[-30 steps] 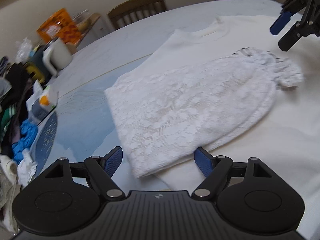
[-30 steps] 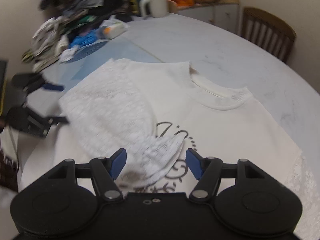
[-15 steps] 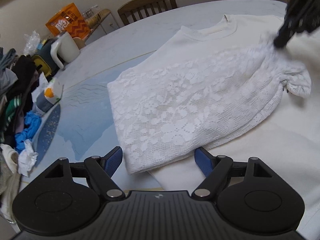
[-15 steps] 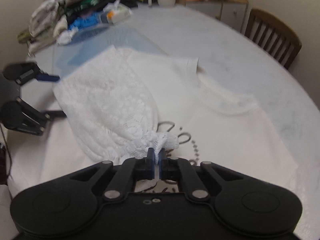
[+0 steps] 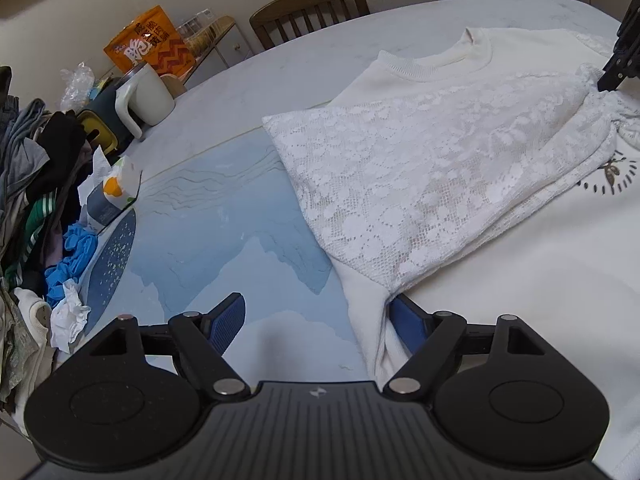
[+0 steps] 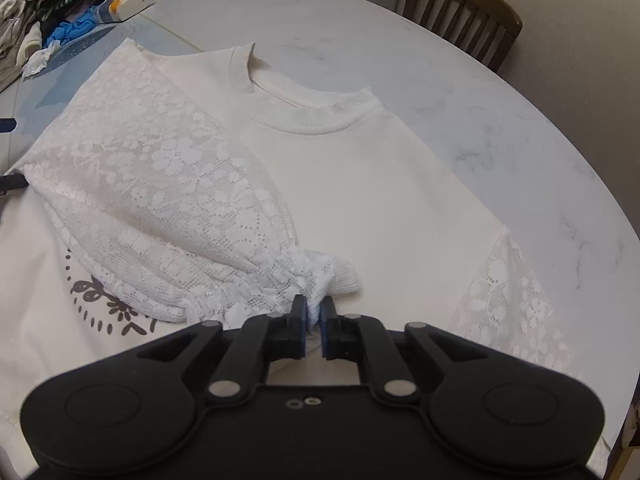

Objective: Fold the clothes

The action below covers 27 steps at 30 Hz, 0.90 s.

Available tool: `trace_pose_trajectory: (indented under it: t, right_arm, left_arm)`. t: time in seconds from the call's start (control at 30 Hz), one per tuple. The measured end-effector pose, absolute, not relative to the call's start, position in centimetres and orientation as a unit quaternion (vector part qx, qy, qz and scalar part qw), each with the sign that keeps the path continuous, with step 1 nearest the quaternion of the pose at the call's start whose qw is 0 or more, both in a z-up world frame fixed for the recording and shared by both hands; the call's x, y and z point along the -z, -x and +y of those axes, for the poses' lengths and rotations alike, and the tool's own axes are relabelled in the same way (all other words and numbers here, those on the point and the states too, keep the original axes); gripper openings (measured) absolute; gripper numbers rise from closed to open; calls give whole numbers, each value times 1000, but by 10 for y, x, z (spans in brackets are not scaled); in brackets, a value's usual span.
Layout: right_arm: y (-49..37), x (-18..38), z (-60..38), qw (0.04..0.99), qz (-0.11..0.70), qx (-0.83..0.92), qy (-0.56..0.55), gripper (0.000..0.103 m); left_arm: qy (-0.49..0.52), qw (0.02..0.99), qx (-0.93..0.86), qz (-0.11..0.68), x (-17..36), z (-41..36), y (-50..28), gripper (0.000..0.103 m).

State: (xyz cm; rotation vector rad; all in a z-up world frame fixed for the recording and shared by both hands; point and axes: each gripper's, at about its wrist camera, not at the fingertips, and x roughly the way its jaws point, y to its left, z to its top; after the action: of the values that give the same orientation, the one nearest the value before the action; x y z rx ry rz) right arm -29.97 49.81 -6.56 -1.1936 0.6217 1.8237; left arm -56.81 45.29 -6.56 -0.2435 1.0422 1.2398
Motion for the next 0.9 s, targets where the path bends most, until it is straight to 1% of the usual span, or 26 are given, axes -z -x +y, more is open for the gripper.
trace_pose_trajectory:
  t: [0.1,0.13,0.17,0.2,0.23,0.27,0.47,0.63,0.77,0.9]
  right_arm:
    - [298,49,494,426,247,-737,463,103]
    - [298,42,491,423,248,-743,456,103]
    - [299,35,488,421,249,-748,448,103]
    - [299,27,485,419,249,-754,441,103]
    - [303,26,481,410,253,-759,438,103]
    - [307,25,477,402,257,-764,435,103]
    - [322,44,459,394,272,-751,455,103]
    - [327,55,453,402,274,-742,461,103]
    - [323,49,452,405,282,-745,450,103]
    - [275,26,446,463,297,-726,412,103]
  left_arm:
    - [103,720,-527,441,43,455,565,79]
    - [98,731,-518,434,36,458,562,77]
    - [96,740,-510,429,31,464,557,66]
    - [97,748,-501,424,27,471,552,58]
    - [101,752,-495,423,26,479,548,41]
    - [108,754,-491,423,26,488,543,32]
    - [126,750,-463,455,48,531,522,30]
    - [134,754,-437,472,61,539,520,30]
    - [129,756,-421,484,69,538,522,29]
    - [120,780,-383,481,64,536,530,30]
